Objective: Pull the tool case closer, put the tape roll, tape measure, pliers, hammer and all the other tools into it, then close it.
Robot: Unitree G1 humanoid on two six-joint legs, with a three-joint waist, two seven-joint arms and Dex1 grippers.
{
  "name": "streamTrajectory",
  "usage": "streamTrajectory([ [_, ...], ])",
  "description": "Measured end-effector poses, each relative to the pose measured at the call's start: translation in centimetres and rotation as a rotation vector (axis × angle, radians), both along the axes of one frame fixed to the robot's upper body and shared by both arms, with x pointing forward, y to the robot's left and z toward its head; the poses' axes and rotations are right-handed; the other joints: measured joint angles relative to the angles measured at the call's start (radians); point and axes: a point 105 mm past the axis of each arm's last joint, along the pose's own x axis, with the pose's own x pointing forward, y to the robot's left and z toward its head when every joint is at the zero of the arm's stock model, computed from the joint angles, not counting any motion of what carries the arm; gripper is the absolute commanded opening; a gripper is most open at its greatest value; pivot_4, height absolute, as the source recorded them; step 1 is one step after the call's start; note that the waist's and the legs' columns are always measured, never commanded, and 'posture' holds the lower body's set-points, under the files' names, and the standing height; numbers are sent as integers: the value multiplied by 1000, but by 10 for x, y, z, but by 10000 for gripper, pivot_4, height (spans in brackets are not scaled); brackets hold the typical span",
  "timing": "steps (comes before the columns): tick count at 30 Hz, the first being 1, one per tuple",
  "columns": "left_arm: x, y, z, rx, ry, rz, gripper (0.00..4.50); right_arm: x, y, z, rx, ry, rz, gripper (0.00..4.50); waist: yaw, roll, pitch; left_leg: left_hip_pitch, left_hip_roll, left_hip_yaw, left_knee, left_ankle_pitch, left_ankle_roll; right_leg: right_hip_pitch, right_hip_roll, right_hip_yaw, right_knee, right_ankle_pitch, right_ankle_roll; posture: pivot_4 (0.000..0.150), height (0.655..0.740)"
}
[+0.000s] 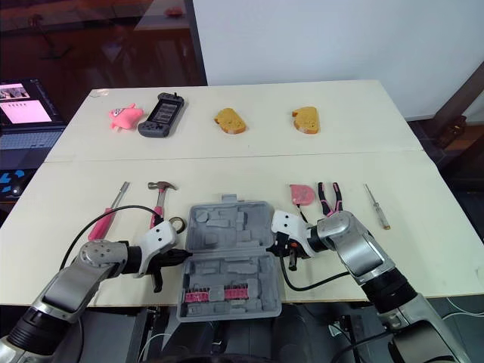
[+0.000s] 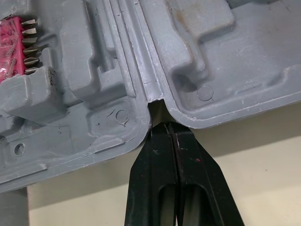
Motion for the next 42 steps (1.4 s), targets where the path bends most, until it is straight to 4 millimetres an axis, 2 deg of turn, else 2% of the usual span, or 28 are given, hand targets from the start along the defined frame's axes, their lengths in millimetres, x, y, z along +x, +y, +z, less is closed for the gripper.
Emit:
streamTrajectory([
  [10, -13, 2, -2, -2, 36, 2, 0, -11, 2, -4, 18, 27, 2, 339, 0, 0, -1, 0, 1, 0, 0, -1, -1, 0, 1, 0, -1, 0, 0, 1500, 7400],
  [28, -8, 6, -1, 11, 26, 5, 0, -10, -4, -3, 9, 0, 1, 339, 1, -1, -2, 1, 2, 1, 0, -1, -1, 1, 1, 0, -1, 0, 0, 1500, 7400],
  [34, -1, 32, 6, 51, 5, 72, 0, -4, -34, 3, -26, -20, -62, 339, 2, -2, -1, 0, 2, 1, 0, -1, -1, 0, 1, 0, -2, 0, 0, 1500, 7400],
  [35, 1, 44, 9, 62, -5, 115, 0, -2, -51, 6, -46, -26, -102, 339, 3, -2, -1, -1, 2, 1, 0, -1, -1, 0, 1, 0, -2, 0, 0, 1500, 7400],
  [37, 1, 52, 19, -3, -16, 161, 0, -2, -63, 15, 11, -39, -154, 339, 2, -2, -1, -1, 2, 1, 0, -1, -1, -1, 1, 0, -2, 0, 0, 1500, 7400],
  [39, 1, 60, 33, -56, -41, 190, 5514, -4, -69, 25, 105, -29, -204, 0, 2, -2, -1, -2, 3, 1, 0, -1, -1, -1, 1, 0, -2, 0, 0, 1500, 7400],
  [41, -1, 76, 45, -54, -56, 206, 13761, -6, -79, 37, 178, -53, -239, 5475, 2, -2, -1, -1, 3, 1, 0, -2, -1, -1, 2, 0, -2, 0, -1, 1500, 7400],
  [42, -1, 87, 52, -50, -72, 221, 19985, -8, -88, 43, 192, -65, -258, 9406, 2, -2, 0, -1, 3, 2, 0, -2, -1, -1, 1, 0, -2, 0, -1, 1500, 7400],
])
